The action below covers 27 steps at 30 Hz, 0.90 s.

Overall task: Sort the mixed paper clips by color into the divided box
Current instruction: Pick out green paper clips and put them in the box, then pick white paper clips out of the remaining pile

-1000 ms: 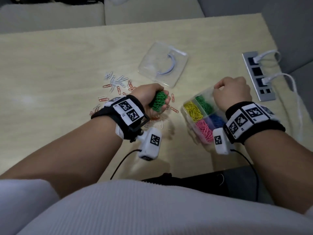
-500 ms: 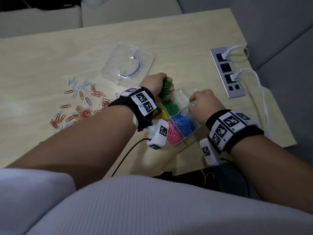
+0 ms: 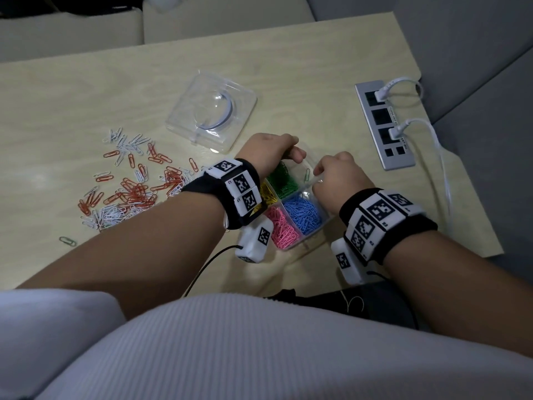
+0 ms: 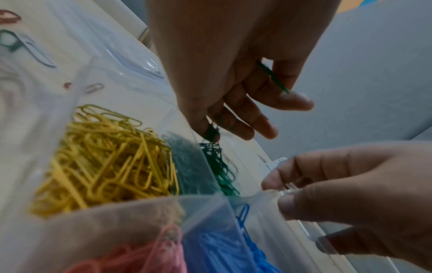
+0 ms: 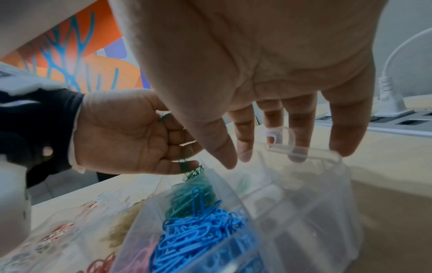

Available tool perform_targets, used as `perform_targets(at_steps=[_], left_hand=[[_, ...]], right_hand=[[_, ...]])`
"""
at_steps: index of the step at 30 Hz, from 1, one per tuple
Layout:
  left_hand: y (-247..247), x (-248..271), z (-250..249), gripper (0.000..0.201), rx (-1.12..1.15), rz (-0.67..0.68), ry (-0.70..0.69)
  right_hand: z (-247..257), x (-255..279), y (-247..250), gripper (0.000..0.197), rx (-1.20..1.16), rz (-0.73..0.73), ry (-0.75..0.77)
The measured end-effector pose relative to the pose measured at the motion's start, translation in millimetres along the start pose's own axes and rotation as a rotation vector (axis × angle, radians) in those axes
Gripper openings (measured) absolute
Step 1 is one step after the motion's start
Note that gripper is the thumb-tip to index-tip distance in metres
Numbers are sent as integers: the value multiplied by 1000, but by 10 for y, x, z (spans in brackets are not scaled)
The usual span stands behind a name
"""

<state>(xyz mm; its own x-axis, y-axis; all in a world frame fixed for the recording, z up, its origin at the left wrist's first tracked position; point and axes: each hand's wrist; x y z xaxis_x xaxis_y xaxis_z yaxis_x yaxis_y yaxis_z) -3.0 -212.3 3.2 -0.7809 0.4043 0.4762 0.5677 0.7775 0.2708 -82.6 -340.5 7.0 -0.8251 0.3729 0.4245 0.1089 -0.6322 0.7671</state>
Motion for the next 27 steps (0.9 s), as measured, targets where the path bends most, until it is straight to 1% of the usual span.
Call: perform_targets(at_steps=[2, 3, 5, 6, 7, 8, 10, 12, 14, 17, 19, 21, 23, 26, 27], left_hand=[[7, 33, 14, 31, 6, 7, -6], [7, 48, 23, 26, 27, 12, -16], [5, 71, 29, 15, 58, 17, -51], [9, 81, 29, 16, 46, 9, -63], [15, 81, 37, 21, 21, -2, -66], [22, 80, 43, 25, 2, -10, -68], [44, 94, 42, 31, -16, -11, -73], [63, 115, 36, 31, -2, -11, -82], [81, 135, 33, 28, 48, -17, -76], [87, 136, 21, 27, 162, -23, -28], [73, 134, 6, 30, 234, -10, 3], [59, 135, -3, 32, 281, 6, 9], [69, 143, 3, 30, 225, -13, -9], [127, 153, 59, 20, -8, -129, -39], [148, 162, 78, 20, -74, -170, -53]], right_hand=[[5, 19, 6, 19, 31, -19, 15], [16, 33, 11, 20, 66, -58, 56], [56, 54, 36, 24, 167, -176, 224], [88, 62, 50, 26, 228, -195, 311], [123, 71, 65, 27, 297, -162, 375], [157, 77, 77, 29, 370, -92, 411], [198, 82, 84, 32, 529, 42, 444], [210, 83, 84, 34, 675, 129, 480], [225, 77, 86, 35, 735, 179, 480], [290, 54, 92, 38, 741, 199, 454], [304, 36, 87, 34, 759, 206, 438], [282, 20, 84, 29, 773, 198, 456], [272, 2, 93, 25, 776, 201, 478], [302, -46, 144, 20, 714, 227, 432], [315, -57, 173, 19, 669, 228, 406]])
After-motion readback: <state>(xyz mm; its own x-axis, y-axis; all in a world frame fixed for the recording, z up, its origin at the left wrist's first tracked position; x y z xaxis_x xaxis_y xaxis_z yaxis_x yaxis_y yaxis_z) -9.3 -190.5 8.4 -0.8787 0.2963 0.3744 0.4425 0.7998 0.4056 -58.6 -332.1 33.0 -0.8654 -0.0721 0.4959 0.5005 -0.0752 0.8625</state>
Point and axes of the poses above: each hand's wrist, its own x-axis away from the middle knuckle, its own y-axis out of the back of the hand, z = x × y, and after that the axes turned 14 degrees about -x, right-handed
